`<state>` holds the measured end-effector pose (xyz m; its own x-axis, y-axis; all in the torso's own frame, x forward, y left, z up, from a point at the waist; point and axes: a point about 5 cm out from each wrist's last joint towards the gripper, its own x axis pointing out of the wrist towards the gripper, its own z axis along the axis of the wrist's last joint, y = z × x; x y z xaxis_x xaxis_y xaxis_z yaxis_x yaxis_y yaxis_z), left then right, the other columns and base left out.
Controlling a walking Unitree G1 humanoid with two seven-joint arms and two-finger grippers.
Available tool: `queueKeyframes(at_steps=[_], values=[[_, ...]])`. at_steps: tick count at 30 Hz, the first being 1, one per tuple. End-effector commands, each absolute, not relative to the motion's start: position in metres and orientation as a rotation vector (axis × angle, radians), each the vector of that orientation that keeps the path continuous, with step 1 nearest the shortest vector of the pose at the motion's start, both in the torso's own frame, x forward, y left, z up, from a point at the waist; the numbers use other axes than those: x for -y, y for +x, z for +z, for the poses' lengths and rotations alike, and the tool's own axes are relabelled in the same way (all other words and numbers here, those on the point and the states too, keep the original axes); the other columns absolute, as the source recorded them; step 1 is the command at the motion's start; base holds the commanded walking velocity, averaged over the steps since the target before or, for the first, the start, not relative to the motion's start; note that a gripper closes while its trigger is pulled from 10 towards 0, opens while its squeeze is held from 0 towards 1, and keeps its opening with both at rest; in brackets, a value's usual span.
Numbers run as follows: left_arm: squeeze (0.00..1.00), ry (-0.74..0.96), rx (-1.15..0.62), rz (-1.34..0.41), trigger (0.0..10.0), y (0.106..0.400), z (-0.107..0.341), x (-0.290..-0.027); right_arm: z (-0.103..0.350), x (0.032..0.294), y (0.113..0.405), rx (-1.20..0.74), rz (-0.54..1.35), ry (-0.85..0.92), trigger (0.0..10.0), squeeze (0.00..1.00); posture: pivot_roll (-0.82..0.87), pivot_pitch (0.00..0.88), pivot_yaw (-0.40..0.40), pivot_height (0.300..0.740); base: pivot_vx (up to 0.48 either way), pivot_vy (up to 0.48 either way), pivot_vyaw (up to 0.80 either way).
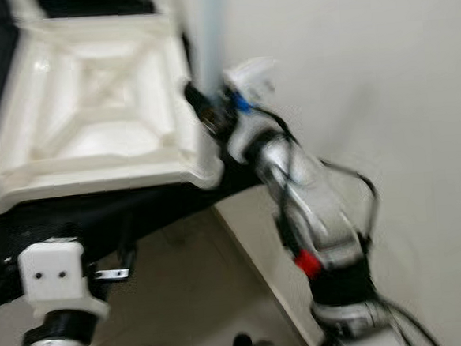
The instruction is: Building children table
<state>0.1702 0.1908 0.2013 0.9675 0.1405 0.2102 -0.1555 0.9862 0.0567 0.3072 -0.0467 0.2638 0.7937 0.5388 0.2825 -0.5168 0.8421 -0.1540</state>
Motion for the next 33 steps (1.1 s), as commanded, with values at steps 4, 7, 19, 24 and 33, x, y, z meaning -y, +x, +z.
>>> queueKeyframes(at_steps=[4, 7, 19, 24, 33], values=[[0.00, 0.071, 0.208, 0.118, 10.0, 0.178, 0.199, -0.187, 0.227, 0.024, 0.327, 0.076, 0.674, -0.111, 0.0, 0.00, 0.16, 0.241, -0.164, 0.740, 0.000, 0.000, 0.00], [0.00, 0.072, 0.209, 0.121, 10.0, 0.178, 0.199, -0.188, 0.232, 0.021, 0.329, 0.089, 0.692, -0.056, 10.0, 0.00, 0.16, 0.239, -0.160, 0.740, 0.000, 0.000, 0.00], [0.00, 0.050, 0.191, 0.107, 10.0, 0.176, 0.196, -0.181, 0.290, 0.024, 0.314, 0.344, 1.193, 0.081, 10.0, 1.00, 0.13, 0.247, -0.150, 0.740, 0.000, 0.000, 0.00], [0.00, 0.042, 0.179, 0.085, 10.0, 0.175, 0.195, -0.177, 0.305, 0.022, 0.309, 0.396, 1.477, 0.006, 10.0, 1.00, 0.14, 0.261, -0.138, 0.740, 0.000, 0.000, 0.00], [0.00, 0.069, 0.165, 0.073, 10.0, 0.172, 0.194, -0.178, 0.317, 0.021, 0.319, 0.360, 1.716, -0.036, 10.0, 0.00, 0.16, 0.281, -0.140, 0.740, 0.000, 0.000, 0.00]])
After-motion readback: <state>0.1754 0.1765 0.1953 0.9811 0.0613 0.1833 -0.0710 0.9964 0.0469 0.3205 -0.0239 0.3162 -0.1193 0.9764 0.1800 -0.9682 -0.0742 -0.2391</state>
